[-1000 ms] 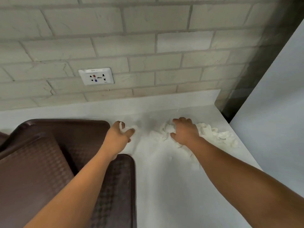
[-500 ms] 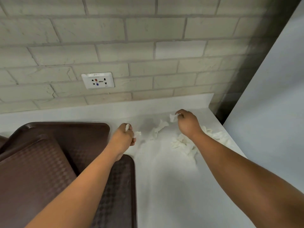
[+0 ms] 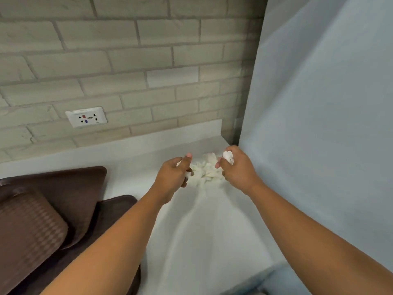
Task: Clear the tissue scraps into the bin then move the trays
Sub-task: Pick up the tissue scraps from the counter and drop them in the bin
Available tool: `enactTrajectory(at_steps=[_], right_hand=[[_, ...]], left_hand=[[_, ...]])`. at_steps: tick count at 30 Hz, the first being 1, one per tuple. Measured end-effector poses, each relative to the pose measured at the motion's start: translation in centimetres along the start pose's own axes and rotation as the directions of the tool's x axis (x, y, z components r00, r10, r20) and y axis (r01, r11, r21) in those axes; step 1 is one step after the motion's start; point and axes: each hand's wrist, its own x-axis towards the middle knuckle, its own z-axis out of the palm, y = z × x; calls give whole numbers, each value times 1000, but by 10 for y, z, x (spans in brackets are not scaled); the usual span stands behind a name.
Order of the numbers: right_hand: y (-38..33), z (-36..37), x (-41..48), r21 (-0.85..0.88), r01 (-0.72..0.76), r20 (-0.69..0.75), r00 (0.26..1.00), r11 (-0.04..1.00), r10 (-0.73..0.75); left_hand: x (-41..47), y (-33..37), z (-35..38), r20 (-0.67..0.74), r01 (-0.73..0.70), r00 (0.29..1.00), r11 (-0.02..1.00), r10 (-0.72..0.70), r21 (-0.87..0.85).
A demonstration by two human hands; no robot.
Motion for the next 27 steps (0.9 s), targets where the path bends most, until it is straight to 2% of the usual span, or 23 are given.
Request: enactTrajectory(at_steps=[3,8,10,13,17,23,27], right_hand=[[21,-45,-49,20,-19,-17,1000,1000,20],[60,-108,-136,-113,-96,-115,990,989,83],[78,-125,-170,-89,-141,-169,978,986,124],[110,-141,-213,-43,-223,-223,952,974,208],[157,-143,-257,-21,-330,-215,923,944,318],[229,-120,-293,-72,-493,-212,857,867,470],[295,-98,-314,-114,-614,-195,785,781,589]], left_hand=[[-34,0,53,45,37,998,999,-37,12],[-94,-23,138,138,142,976,972,-169,185],[-121,-36,167,167,126,970,955,-175,268],[-157,-61,201,214,21,969,903,-124,429],[-186,-108,226,275,-49,956,868,-103,494],[-201,-192,246,337,14,913,843,-231,537],[-196,-266,257,338,81,881,810,-330,581]])
